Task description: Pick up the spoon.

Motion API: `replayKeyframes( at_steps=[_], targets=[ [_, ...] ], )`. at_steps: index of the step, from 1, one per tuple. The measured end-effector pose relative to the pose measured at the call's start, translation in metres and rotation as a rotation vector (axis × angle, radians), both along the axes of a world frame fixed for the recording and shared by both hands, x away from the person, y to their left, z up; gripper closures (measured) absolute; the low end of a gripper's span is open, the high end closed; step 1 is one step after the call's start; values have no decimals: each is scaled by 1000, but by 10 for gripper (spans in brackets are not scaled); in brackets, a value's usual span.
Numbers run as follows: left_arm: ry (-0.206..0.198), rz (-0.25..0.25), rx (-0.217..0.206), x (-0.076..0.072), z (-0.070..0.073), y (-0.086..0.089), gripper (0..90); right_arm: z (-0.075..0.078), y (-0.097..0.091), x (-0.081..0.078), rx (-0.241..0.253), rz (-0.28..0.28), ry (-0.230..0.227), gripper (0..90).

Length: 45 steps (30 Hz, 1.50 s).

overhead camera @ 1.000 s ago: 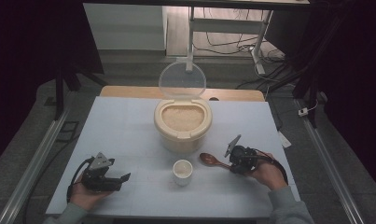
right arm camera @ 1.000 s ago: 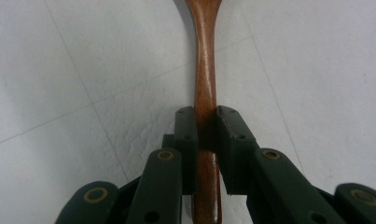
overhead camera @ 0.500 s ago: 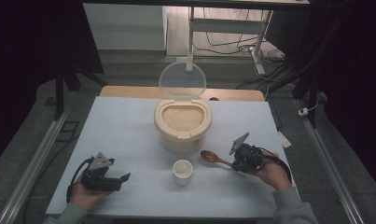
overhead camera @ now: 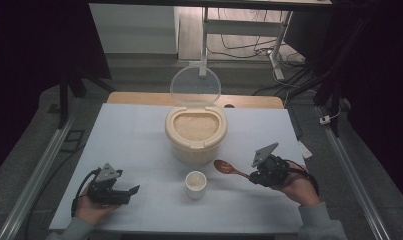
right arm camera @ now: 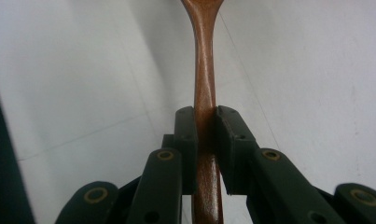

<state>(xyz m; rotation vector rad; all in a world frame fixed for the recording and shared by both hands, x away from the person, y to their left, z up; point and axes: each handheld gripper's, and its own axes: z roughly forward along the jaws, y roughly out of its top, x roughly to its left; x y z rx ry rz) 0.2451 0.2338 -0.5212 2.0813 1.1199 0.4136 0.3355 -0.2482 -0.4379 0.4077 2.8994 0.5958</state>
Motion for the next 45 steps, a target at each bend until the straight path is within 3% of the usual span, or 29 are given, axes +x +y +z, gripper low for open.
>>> replayKeyframes(
  at_steps=[13, 37, 45],
  targets=[
    [2, 0, -6, 0, 0, 0, 146, 15, 17, -18, 66, 95, -12, 781],
    [2, -3, -9, 0, 1, -2, 146, 9, 73, -31, 57, 247, -42, 780],
    [3, -3, -10, 0, 1, -2, 146, 7, 81, -33, 59, 261, -44, 780]
  ],
)
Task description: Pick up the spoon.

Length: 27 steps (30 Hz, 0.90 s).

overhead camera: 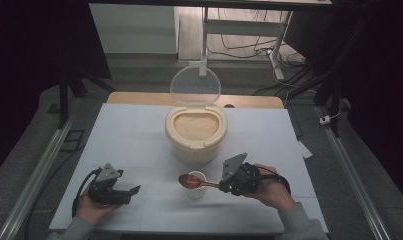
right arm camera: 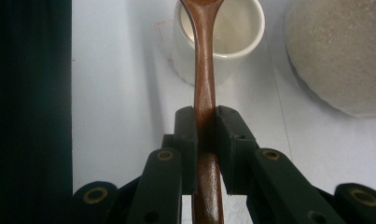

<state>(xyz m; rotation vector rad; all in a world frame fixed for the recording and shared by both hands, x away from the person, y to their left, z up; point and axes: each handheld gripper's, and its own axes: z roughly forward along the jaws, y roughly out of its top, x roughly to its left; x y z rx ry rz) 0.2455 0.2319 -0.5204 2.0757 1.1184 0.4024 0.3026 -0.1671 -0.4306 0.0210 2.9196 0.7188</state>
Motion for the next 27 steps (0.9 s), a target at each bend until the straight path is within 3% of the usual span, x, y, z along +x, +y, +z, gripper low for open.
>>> replayKeyframes(
  at_steps=[5, 10, 13, 19, 27],
  targets=[
    [-2, -5, -7, 0, 2, -1, 146, -1, 1, 0, -3, 2, -4, 780],
    [-24, -34, -27, 0, 15, -8, 146, 1, 3, 0, 3, 9, -7, 780],
    [-36, -90, -55, 2, 33, -19, 147, 2, 6, -1, 0, 15, -14, 780],
    [-42, -158, -80, 6, 52, -35, 152, 2, 10, -3, 1, 25, -14, 780],
    [-50, -273, -76, 10, 77, -66, 167, 2, 13, -4, -5, 32, -26, 780]
  ],
)
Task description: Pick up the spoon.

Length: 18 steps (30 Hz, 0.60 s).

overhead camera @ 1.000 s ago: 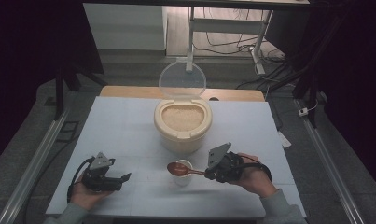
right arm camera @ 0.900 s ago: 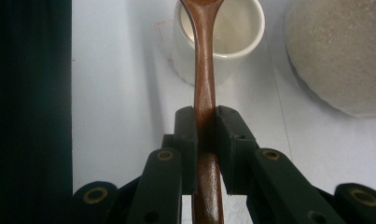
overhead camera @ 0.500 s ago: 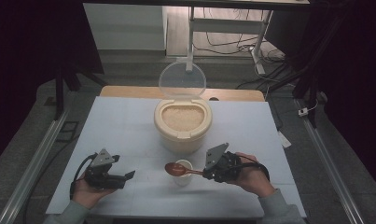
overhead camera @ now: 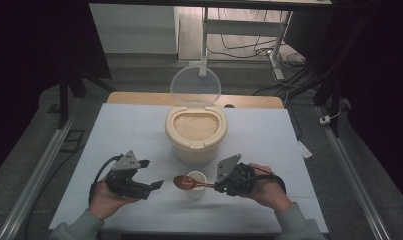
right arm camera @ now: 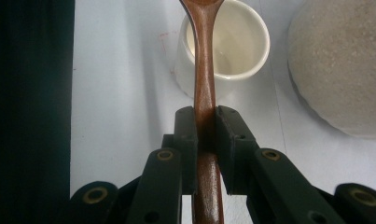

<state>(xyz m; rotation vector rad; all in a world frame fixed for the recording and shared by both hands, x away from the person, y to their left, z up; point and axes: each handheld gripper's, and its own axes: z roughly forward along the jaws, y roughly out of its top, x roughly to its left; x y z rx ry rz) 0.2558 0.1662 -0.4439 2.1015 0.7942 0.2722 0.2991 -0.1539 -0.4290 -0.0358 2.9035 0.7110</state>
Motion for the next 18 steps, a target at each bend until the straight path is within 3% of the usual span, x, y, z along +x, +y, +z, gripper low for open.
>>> replayKeyframes(
  at_steps=[2, 7, 18],
  targets=[
    [-1, -18, 1, 1, 4, -5, 170, 0, 1, -1, 5, 4, 1, 780],
    [2, -99, 19, 10, 18, -37, 177, 1, 5, -3, 3, 13, -8, 780],
    [50, -205, 77, 21, 21, -70, 215, 1, 14, -7, -5, 42, -32, 780]
  ],
)
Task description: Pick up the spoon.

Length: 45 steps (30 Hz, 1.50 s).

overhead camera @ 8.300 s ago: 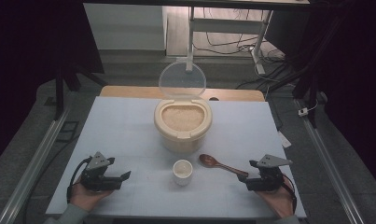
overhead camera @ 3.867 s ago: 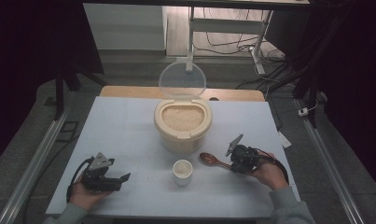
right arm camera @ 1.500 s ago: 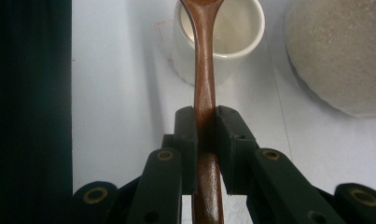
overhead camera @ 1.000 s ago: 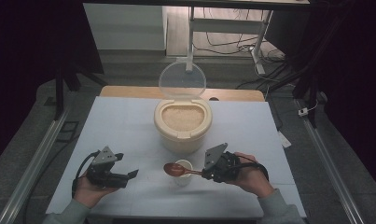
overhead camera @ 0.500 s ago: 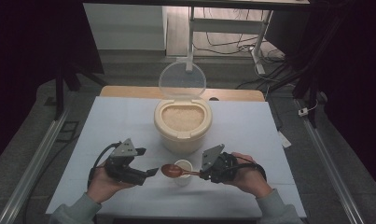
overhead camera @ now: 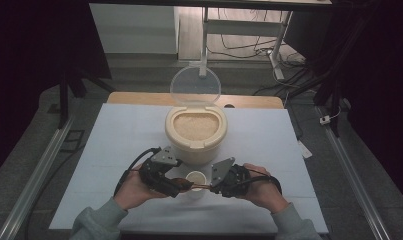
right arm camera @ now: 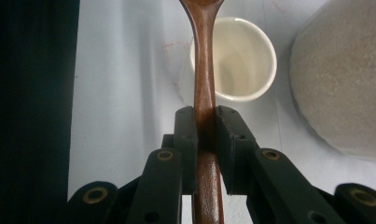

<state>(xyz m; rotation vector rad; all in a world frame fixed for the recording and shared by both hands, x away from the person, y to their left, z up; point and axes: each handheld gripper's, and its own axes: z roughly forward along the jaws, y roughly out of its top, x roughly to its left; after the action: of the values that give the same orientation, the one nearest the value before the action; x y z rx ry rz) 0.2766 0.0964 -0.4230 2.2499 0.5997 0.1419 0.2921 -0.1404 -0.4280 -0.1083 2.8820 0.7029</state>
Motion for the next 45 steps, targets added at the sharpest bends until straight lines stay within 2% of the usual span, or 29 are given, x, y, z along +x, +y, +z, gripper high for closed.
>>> replayKeyframes(
  at_steps=[6, 13, 18, 27, 31, 34, 39, 42, 44, 45],
  targets=[
    [30, -54, 36, 2, -1, -6, 266, 2, 4, -3, -1, 16, -16, 780],
    [39, -104, 77, 1, -1, -14, 331, 6, 13, -6, -9, 33, -41, 780],
    [53, -148, 120, 1, -4, -20, 418, 7, 21, -9, -32, 49, -65, 780],
    [82, -189, 186, 1, -11, -28, 547, 8, 26, -13, -41, 67, -98, 780],
    [67, -193, 236, 1, -15, -31, 613, 9, 27, -14, -43, 68, -104, 780],
    [51, -192, 261, 1, -16, -32, 709, 8, 28, -16, -36, 82, -112, 779],
    [51, -227, 273, -1, -18, -32, 757, 8, 30, -20, -51, 100, -136, 778],
    [45, -232, 285, -1, -19, -33, 768, 7, 32, -22, -68, 120, -159, 777],
    [37, -229, 285, -2, -20, -33, 773, 7, 33, -23, -82, 113, -160, 775],
    [34, -227, 285, -2, -21, -33, 774, 5, 33, -23, -74, 112, -163, 773]
  ],
)
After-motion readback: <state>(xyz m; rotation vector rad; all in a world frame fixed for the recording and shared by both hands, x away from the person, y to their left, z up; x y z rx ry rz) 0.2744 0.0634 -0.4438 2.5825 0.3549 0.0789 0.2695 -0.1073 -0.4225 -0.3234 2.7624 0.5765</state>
